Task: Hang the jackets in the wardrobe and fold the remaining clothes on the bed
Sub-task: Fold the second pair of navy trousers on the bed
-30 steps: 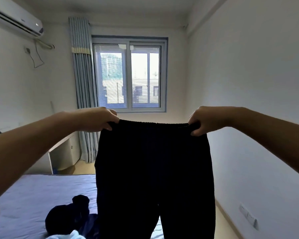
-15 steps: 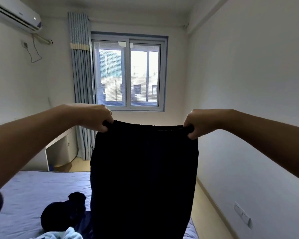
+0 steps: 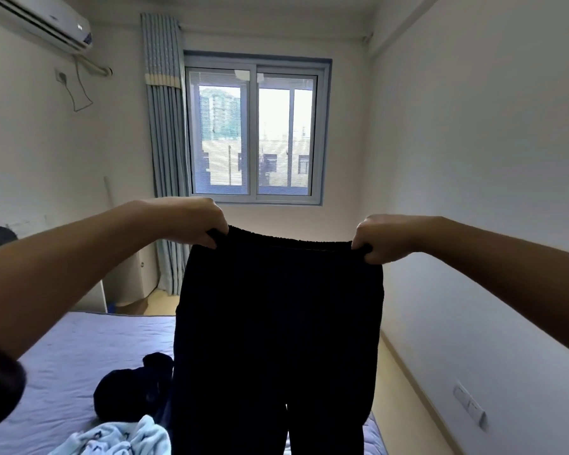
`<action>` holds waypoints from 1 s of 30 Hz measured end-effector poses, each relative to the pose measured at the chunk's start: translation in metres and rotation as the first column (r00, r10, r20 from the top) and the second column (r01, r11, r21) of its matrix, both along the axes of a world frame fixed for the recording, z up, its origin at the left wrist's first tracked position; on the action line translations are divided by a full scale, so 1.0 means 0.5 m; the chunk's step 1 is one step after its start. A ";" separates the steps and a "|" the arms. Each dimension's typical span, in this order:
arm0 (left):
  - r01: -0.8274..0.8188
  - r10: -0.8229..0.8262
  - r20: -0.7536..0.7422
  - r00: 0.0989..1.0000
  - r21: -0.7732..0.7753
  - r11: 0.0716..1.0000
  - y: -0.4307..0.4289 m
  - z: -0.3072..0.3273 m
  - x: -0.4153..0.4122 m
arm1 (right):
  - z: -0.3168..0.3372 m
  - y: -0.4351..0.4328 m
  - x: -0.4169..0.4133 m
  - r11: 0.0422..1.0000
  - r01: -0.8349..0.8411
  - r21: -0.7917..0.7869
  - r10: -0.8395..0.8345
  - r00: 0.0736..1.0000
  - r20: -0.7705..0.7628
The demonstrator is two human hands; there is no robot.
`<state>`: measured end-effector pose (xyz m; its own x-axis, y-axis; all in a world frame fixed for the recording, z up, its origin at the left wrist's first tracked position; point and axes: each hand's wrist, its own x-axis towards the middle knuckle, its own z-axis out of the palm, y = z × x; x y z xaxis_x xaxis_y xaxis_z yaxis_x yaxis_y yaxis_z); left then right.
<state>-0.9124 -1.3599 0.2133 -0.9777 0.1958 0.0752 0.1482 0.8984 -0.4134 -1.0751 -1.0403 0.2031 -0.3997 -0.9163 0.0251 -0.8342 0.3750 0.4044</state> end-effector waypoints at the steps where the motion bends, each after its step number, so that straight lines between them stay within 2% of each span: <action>1: -0.002 0.002 0.022 1.000 -0.040 0.999 0.002 0.002 -0.002 | -0.005 -0.004 0.003 0.999 0.008 0.048 -0.007 1.000 -0.023; 6: -0.083 0.090 0.038 0.995 -0.149 0.985 0.000 -0.001 -0.008 | -0.019 -0.016 0.008 0.952 0.190 0.242 -0.164 0.979 -0.123; 8: -0.096 0.100 0.019 0.995 -0.170 0.981 -0.004 -0.007 -0.010 | -0.020 -0.012 0.006 0.951 0.212 0.224 -0.205 0.977 -0.055; 9: -0.102 0.105 0.009 0.994 -0.179 0.979 -0.005 -0.011 -0.010 | -0.020 -0.011 0.003 0.961 0.195 0.197 -0.204 0.979 0.025; 12: -0.162 0.165 0.024 0.986 -0.102 0.982 -0.014 -0.003 -0.010 | -0.005 -0.007 -0.008 0.986 0.152 0.064 -0.164 0.937 0.307; 13: -0.185 0.186 0.020 0.982 -0.042 0.982 -0.021 0.013 -0.009 | 0.013 -0.005 -0.015 0.989 0.150 -0.007 -0.139 0.936 0.325; 15: -0.208 0.209 -0.114 0.971 0.028 0.978 -0.033 0.058 -0.009 | 0.055 -0.004 -0.031 0.969 0.119 -0.218 -0.086 0.984 0.154; 16: -0.206 0.206 -0.252 0.946 0.024 0.978 -0.036 0.076 -0.013 | 0.068 -0.008 -0.039 0.933 0.100 -0.346 -0.097 0.995 0.026; 17: -0.207 0.204 -0.373 0.905 0.035 0.978 -0.037 0.087 -0.017 | 0.074 -0.014 -0.045 0.897 0.102 -0.429 -0.129 0.991 -0.034; 18: -0.234 0.250 -0.386 0.888 0.088 0.968 -0.034 0.090 -0.022 | 0.073 -0.023 -0.046 0.903 0.153 -0.401 -0.166 0.986 0.004; 19: -0.291 0.326 -0.259 0.909 0.168 0.942 -0.026 0.082 -0.027 | 0.062 -0.035 -0.044 0.944 0.212 -0.254 -0.183 0.974 0.131; 20: -0.383 0.395 -0.022 0.918 0.204 0.901 -0.018 0.065 -0.036 | 0.045 -0.047 -0.041 0.966 0.250 -0.066 -0.222 0.933 0.283; 21: -0.447 0.422 0.163 0.892 0.182 0.876 -0.012 0.047 -0.042 | 0.031 -0.053 -0.039 0.965 0.255 0.063 -0.260 0.890 0.375; 22: -0.454 0.414 0.236 0.879 0.149 0.879 -0.009 0.032 -0.044 | 0.024 -0.054 -0.037 0.966 0.239 0.103 -0.260 0.877 0.404; 24: -0.368 0.340 0.174 0.924 0.171 0.914 -0.019 0.012 -0.047 | 0.022 -0.048 -0.043 0.978 0.206 0.046 -0.206 0.881 0.427; 26: -0.245 0.229 0.088 0.969 0.347 0.905 -0.033 -0.001 -0.045 | 0.017 -0.029 -0.058 0.974 0.225 -0.006 -0.179 0.792 0.583; 28: -0.146 0.160 0.021 0.987 0.538 0.830 -0.043 -0.010 -0.039 | 0.006 -0.007 -0.073 0.976 0.212 -0.056 -0.103 0.666 0.739; 30: -0.063 0.120 -0.033 0.992 0.695 0.716 -0.048 -0.017 -0.029 | -0.005 0.011 -0.084 0.965 0.185 -0.185 0.058 0.538 0.841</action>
